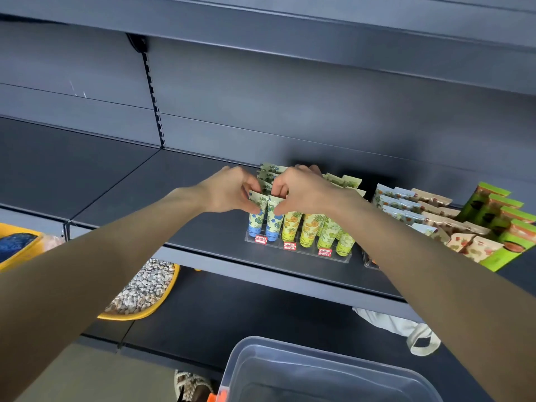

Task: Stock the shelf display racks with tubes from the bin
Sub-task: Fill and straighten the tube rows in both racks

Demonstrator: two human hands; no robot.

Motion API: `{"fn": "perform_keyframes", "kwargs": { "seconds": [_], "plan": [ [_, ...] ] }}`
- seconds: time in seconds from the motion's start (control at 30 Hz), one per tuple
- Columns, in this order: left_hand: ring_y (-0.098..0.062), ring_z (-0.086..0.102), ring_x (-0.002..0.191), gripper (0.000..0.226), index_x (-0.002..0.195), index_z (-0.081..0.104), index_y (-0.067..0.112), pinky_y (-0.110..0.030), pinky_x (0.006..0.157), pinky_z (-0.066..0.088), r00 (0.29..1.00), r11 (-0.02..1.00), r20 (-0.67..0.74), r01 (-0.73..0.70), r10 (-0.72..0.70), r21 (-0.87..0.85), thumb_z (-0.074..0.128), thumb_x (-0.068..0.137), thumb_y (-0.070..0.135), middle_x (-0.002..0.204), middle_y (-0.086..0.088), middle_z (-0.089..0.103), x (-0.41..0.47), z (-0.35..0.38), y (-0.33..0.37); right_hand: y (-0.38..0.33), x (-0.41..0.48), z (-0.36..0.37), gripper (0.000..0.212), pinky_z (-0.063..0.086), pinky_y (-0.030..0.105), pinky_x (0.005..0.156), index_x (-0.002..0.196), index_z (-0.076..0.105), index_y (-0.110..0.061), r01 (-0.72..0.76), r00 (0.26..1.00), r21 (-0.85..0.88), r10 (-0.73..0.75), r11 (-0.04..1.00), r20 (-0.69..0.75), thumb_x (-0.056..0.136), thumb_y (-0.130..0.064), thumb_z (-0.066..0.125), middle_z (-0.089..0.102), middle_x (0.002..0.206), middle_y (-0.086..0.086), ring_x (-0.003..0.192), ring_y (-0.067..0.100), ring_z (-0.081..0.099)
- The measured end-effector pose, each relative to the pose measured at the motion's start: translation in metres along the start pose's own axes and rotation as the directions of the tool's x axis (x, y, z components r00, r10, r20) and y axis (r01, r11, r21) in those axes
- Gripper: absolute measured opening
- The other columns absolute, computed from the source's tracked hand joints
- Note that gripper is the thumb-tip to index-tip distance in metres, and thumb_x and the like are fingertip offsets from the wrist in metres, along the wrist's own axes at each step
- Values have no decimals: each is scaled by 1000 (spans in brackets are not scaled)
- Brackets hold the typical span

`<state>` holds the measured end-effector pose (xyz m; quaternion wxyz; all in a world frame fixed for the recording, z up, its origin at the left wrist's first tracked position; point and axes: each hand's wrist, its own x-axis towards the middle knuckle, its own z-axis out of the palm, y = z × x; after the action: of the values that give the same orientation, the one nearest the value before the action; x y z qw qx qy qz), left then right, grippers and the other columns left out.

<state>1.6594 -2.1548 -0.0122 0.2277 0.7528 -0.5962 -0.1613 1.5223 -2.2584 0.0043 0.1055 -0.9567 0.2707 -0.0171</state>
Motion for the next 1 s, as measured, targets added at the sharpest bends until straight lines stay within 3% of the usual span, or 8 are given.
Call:
{"fn": "perform_keyframes", "kwargs": {
  "seconds": [0.17,0.3,0.43,0.63,0.9,1.0],
  "plan": [
    [-25,64,75,21,84,70,8,-36,78,51,998,999,-59,-31,32,19,80,69,18,74,-12,69,3,6,-1,2,3,6,21,36,43,99,84,62,-26,-1,1000,8,1,1000,-27,71,-27,78,63,91,1,100,31,50],
    [-20,54,69,20,79,71,6,-35,72,47,994,996,-88,-62,67,59,80,69,20,75,-12,67,6,7,-4,3,5,8,20,39,45,98,85,66,-26,-6,998,26,7,1000,-55,70,-25,80,65,91,1,100,33,51],
    [-25,57,72,18,75,71,6,-34,71,46,991,994,-107,-74,83,85,80,69,20,72,-13,66,6,9,-1,2,5,8,19,38,44,98,82,64,-29,11,998,14,-10,1000,-55,71,-25,79,65,90,0,99,32,51],
    [-25,62,77,15,78,71,6,-33,73,48,992,992,-85,-81,89,92,79,71,17,75,-12,68,7,7,1,2,8,7,23,39,47,97,77,58,-31,-4,999,3,4,1000,-33,70,-26,80,63,87,1,98,34,52],
    [-26,62,79,17,82,70,6,-37,78,50,995,995,-80,-59,65,82,77,72,18,67,-4,63,6,7,2,1,7,1,18,33,39,99,82,62,-24,34,999,-20,-34,999,-22,73,-24,77,54,71,-5,92,28,53],
    [-26,63,82,19,85,70,5,-35,78,49,995,996,-81,-53,58,69,77,73,18,74,-11,67,5,7,3,1,7,1,19,32,37,98,79,58,-25,37,999,-20,-37,999,-9,74,-23,76,45,64,-10,88,26,49]
  ]
}}
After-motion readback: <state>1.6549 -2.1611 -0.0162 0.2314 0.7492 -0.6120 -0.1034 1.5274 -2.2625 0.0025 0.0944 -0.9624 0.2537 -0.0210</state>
